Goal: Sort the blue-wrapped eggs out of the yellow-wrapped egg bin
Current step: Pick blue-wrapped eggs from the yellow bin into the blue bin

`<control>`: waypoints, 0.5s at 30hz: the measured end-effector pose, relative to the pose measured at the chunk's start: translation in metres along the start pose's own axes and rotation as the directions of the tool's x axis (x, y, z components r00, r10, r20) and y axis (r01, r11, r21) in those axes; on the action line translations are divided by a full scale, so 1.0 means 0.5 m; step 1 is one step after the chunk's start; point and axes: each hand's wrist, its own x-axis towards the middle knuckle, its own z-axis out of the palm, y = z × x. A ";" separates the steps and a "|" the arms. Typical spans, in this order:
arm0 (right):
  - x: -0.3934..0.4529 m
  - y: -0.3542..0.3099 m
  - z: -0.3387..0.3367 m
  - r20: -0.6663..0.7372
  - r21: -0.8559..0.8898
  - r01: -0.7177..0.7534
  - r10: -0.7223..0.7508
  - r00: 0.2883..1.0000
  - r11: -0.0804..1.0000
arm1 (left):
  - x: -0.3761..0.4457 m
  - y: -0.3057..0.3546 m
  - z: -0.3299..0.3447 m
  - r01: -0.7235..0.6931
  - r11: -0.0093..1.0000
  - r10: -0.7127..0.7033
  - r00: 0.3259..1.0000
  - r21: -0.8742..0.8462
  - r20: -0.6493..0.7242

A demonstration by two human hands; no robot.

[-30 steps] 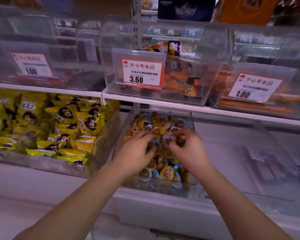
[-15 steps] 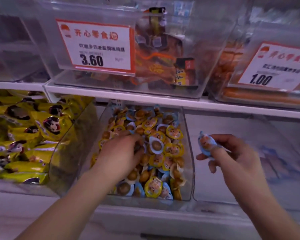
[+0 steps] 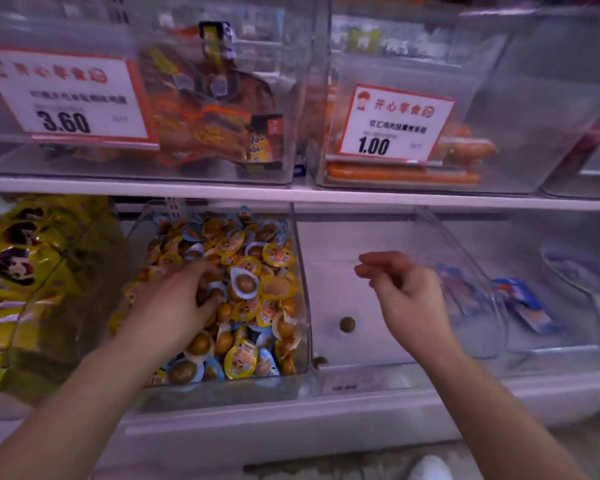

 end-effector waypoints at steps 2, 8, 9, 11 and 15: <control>-0.013 -0.037 0.043 0.073 -0.047 0.189 -0.186 0.980 0.981 | -0.004 -0.003 -0.004 -0.008 0.999 0.008 1.000 0.031 -0.004; -0.031 -0.090 0.192 0.522 -0.448 0.638 -0.395 0.756 0.627 | -0.016 -0.031 -0.011 -0.006 0.995 0.010 0.999 -0.101 0.038; -0.033 -0.090 0.213 0.577 -0.518 0.651 -0.336 0.745 0.555 | -0.018 -0.035 -0.010 -0.015 0.993 0.019 0.999 -0.120 0.033; -0.031 -0.087 0.242 0.629 -0.618 0.665 -0.242 0.738 0.420 | -0.022 -0.041 -0.011 -0.014 0.990 0.017 1.000 -0.140 0.017; -0.019 -0.089 0.258 0.591 -0.662 0.653 -0.278 0.757 0.369 | -0.023 -0.049 -0.021 0.055 0.962 -0.058 0.998 -0.267 -0.003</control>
